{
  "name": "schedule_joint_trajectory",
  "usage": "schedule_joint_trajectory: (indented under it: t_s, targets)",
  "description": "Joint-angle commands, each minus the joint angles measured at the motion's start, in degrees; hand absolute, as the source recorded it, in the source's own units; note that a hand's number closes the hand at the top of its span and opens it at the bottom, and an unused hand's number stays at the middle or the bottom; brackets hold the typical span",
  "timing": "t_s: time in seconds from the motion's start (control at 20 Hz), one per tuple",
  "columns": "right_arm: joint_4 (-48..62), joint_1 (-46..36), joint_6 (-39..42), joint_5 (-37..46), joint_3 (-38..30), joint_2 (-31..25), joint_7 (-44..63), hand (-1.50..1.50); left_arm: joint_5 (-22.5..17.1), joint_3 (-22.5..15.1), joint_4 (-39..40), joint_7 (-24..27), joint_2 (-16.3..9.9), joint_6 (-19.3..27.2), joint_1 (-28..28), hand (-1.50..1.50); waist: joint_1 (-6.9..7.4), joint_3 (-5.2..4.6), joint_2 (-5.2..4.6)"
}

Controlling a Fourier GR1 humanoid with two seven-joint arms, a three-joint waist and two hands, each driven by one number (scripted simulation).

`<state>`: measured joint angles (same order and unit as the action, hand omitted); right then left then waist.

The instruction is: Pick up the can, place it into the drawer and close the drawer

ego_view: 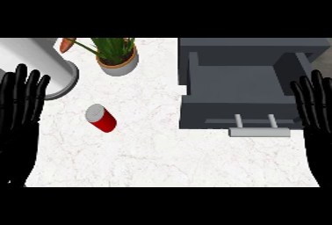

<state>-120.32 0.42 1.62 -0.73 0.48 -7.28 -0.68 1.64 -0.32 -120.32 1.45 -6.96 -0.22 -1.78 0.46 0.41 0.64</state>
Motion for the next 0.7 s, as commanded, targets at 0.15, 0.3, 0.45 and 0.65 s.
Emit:
schedule_joint_trajectory:
  t_s: [0.15,0.3,0.45,0.65]
  targets:
    - [-0.5,2.3,-1.1,-0.1,-0.6,2.4,-2.2,-1.50,-16.5,9.8,2.1,3.4,-7.0,-12.9,4.1,-1.50,-0.14,-0.46,-0.55]
    - [3.7,5.1,-3.6,-1.0,-3.3,2.6,5.7,-1.50,-15.4,9.5,11.6,-7.5,-5.6,-8.2,5.3,-1.50,-1.29,-0.46,-1.53]
    - [2.6,2.5,-6.9,1.1,-2.8,3.4,11.9,-1.50,-21.4,12.5,9.8,-13.2,-8.7,-10.4,5.6,-1.50,-0.03,-0.47,-0.66]
    - [-1.5,3.9,-5.9,-0.9,-4.9,1.9,15.6,-1.50,-24.6,15.4,6.1,-20.3,-10.9,-9.2,4.3,-1.50,-0.40,-0.40,-0.54]
